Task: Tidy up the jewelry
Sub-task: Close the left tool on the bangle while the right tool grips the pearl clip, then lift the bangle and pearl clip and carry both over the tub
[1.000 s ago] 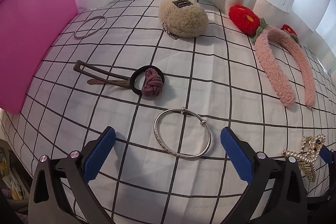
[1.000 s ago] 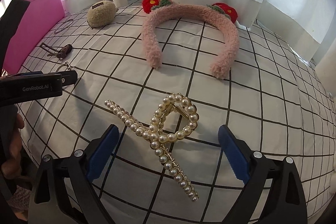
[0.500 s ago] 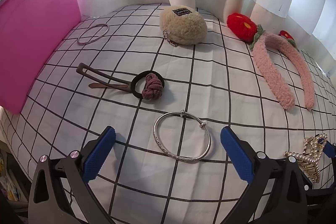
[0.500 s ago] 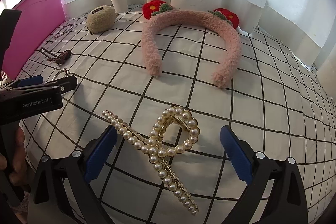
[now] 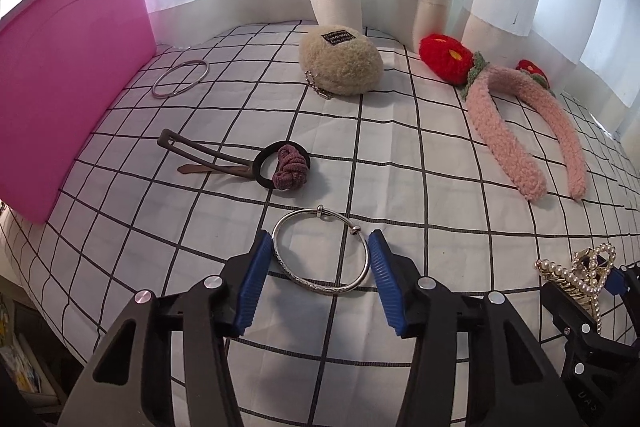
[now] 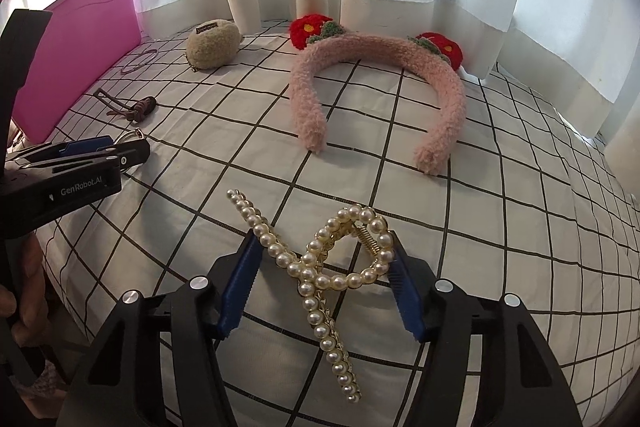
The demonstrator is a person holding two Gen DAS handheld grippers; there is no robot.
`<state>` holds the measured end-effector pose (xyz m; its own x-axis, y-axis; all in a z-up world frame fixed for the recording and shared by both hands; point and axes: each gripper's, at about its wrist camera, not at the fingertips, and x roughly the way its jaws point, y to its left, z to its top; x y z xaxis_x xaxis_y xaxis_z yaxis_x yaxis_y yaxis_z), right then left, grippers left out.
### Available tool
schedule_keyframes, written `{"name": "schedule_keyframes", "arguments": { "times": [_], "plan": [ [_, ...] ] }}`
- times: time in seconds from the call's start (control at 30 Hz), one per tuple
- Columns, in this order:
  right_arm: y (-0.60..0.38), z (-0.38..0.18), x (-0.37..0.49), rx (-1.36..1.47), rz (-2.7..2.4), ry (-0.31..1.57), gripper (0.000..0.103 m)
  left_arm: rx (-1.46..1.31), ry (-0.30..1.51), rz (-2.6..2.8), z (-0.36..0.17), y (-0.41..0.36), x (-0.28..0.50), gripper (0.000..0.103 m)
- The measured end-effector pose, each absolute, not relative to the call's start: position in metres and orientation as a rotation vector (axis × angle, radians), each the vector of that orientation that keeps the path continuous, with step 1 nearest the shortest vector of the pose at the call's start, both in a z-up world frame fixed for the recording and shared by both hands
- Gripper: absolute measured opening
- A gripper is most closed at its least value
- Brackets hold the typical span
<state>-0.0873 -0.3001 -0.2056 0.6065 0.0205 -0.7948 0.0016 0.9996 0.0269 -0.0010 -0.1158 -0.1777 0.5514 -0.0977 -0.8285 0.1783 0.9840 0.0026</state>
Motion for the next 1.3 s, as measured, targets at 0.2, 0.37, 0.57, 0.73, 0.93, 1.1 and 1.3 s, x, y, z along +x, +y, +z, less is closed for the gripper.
{"name": "schedule_keyframes", "arguments": {
  "times": [0.2, 0.37, 0.57, 0.73, 0.93, 1.1, 1.3],
  "plan": [
    [-0.306, -0.204, -0.093, 0.091, 0.030, 0.918, 0.059, 0.056, 1.003, -0.158, -0.172, -0.102, -0.002, 0.048],
    [-0.308, -0.197, -0.095, 0.119, 0.042, 0.905, 0.059, 0.043, 0.987, -0.161, -0.155, -0.094, -0.007, 0.048],
    [-0.309, -0.180, -0.096, 0.131, 0.057, 0.881, 0.052, 0.010, 0.961, -0.164, -0.130, -0.088, -0.009, 0.048],
    [-0.308, -0.178, -0.095, 0.127, 0.078, 0.873, 0.050, 0.002, 0.947, -0.160, -0.116, -0.085, -0.012, 0.048],
    [-0.313, -0.173, -0.097, 0.157, 0.090, 0.854, 0.050, 0.007, 0.930, -0.158, -0.103, -0.083, -0.020, 0.048],
    [-0.318, -0.157, -0.099, 0.188, 0.117, 0.798, 0.050, -0.005, 0.919, -0.156, -0.093, -0.080, -0.023, 0.048],
    [-0.315, -0.130, -0.094, 0.191, 0.149, 0.746, 0.050, -0.016, 0.887, -0.147, -0.072, -0.075, -0.027, 0.048]
  ]
}}
